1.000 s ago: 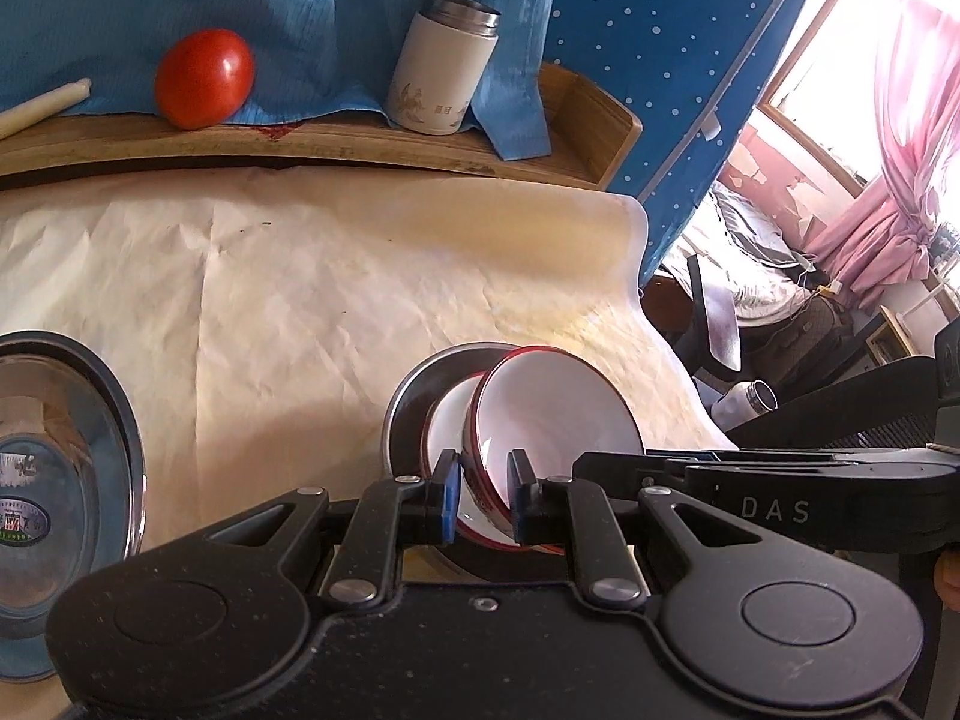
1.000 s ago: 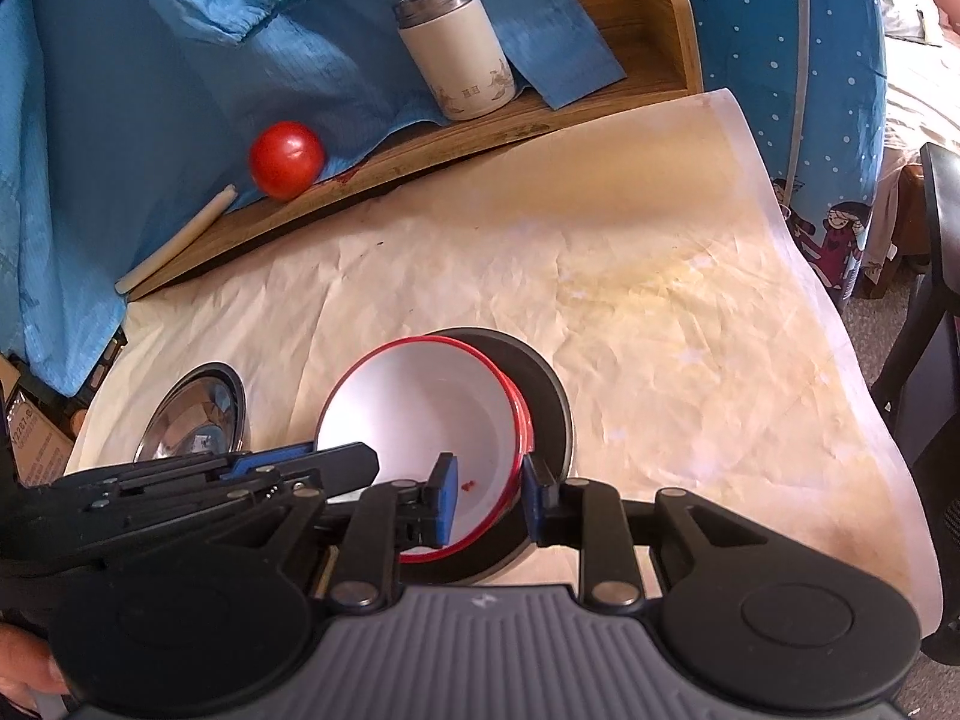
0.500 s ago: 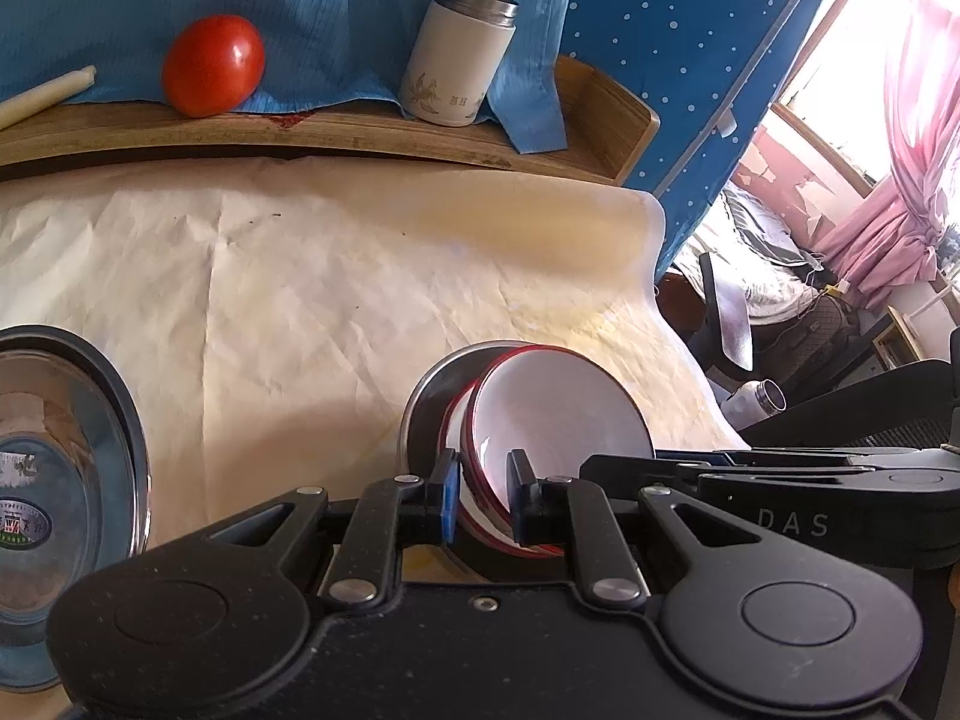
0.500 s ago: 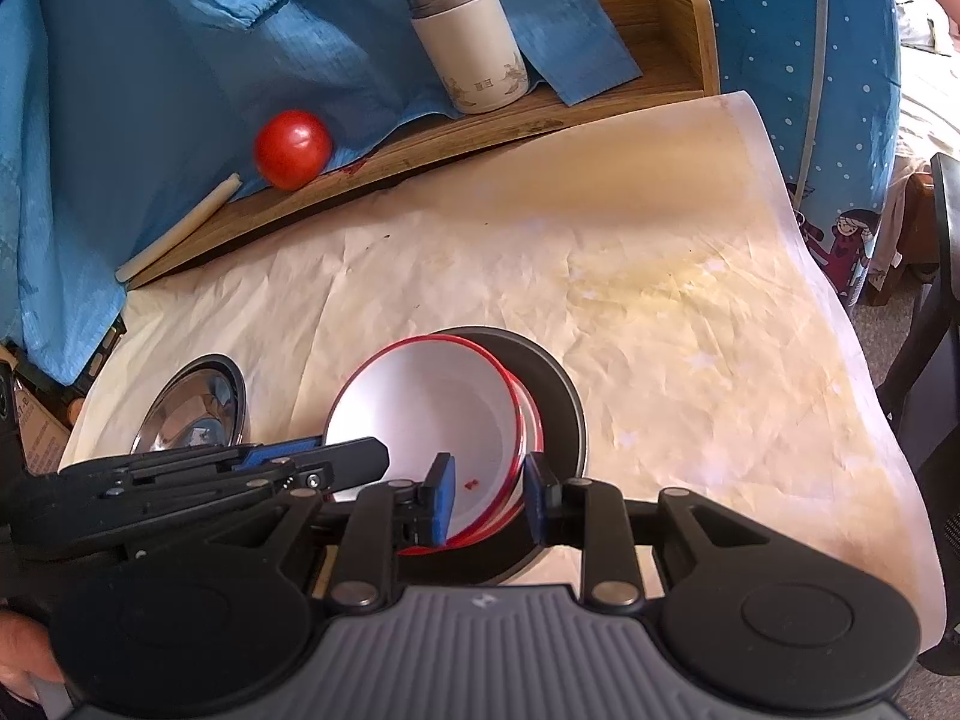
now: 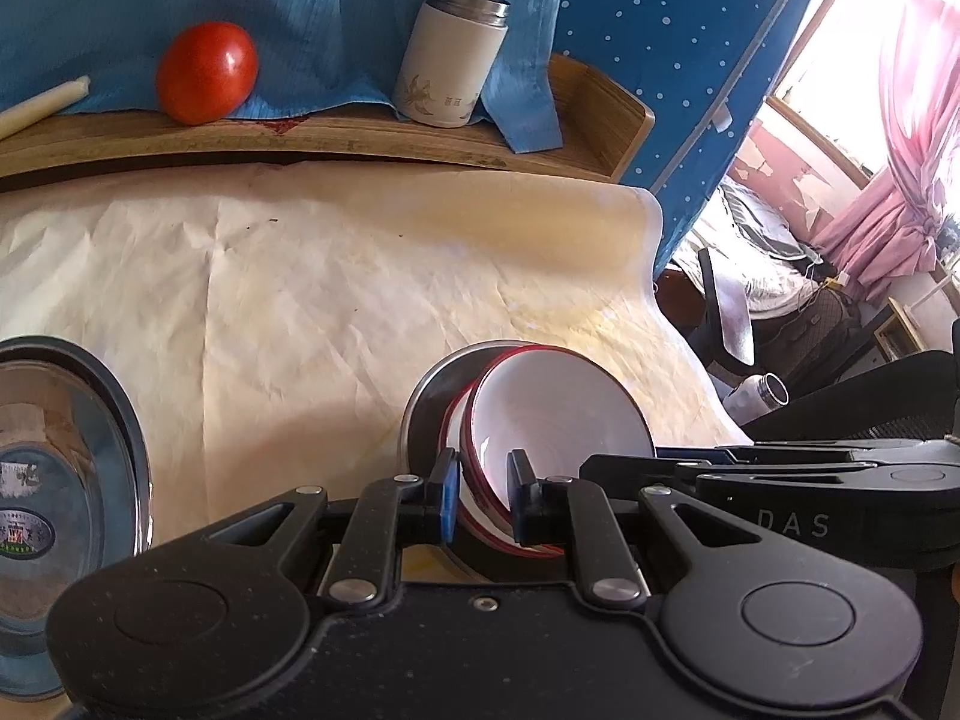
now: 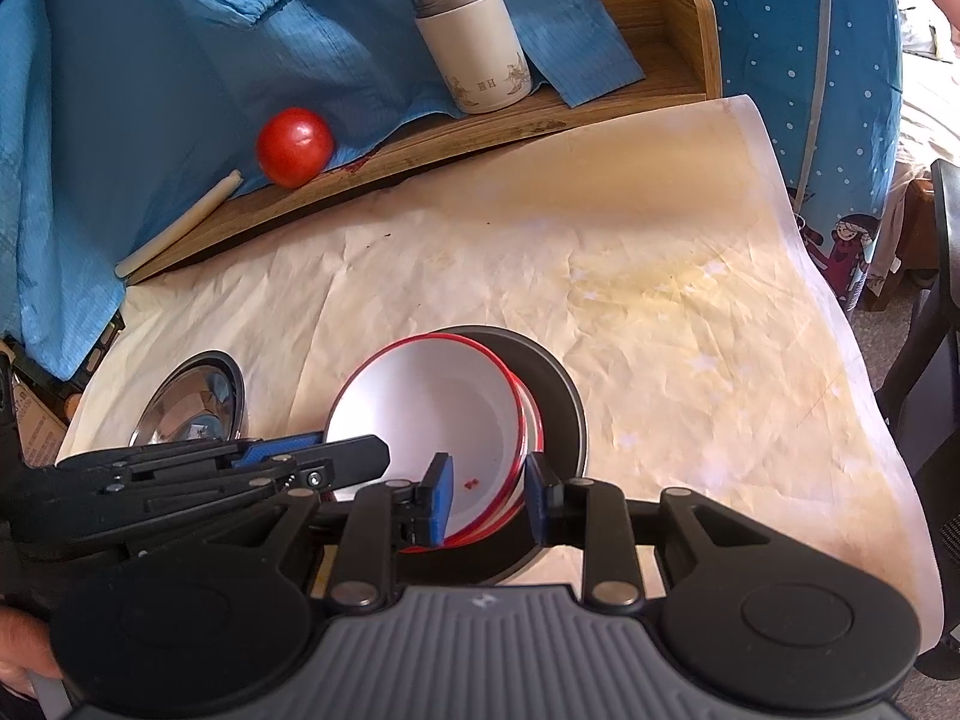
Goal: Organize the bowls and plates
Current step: 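Lower the small white bowl into the large bowl and open both grippers, then move the right gripper to the dark bowl rim and close on it, then close the left gripper on the dark bowl rim beside the right gripper, then carry the dark bowl stack with both grippers into the steel bowl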
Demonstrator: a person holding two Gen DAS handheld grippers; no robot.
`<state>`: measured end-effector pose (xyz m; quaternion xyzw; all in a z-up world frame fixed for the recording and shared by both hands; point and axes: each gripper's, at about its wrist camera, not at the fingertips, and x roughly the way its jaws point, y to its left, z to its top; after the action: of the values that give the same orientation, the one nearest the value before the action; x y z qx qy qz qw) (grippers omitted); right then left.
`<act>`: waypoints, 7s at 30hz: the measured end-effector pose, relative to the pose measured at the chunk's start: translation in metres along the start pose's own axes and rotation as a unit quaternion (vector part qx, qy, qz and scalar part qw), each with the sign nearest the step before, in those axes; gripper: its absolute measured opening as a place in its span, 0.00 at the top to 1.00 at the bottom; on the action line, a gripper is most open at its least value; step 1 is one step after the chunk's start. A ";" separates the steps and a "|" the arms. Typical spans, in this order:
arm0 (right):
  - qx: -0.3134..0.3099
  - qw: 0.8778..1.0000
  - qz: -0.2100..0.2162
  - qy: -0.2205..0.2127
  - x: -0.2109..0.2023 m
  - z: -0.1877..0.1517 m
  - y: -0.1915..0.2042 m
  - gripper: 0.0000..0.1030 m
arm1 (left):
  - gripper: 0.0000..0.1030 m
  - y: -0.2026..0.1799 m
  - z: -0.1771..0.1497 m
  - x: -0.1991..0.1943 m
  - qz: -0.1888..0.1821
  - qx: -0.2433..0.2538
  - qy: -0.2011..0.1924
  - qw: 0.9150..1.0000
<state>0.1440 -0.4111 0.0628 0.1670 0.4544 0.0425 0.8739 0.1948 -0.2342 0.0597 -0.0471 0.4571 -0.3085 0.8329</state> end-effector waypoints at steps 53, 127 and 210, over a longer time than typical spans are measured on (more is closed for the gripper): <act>0.076 0.995 -0.024 -0.054 -0.041 -0.022 -0.048 0.00 | 0.01 0.045 0.005 -0.039 0.046 0.001 -0.074 0.996; -0.079 0.988 -0.126 -0.031 0.014 -0.015 -0.032 0.00 | 0.01 0.054 0.025 0.039 0.086 0.006 0.072 0.994; 0.022 0.999 -0.020 -0.023 0.003 -0.022 -0.013 0.83 | 0.96 0.046 0.018 0.016 0.011 -0.040 0.060 0.997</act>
<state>0.1273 -0.4167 0.0446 0.1783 0.4379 0.0115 0.8811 0.2366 -0.2098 0.0417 -0.0573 0.5184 -0.2830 0.8049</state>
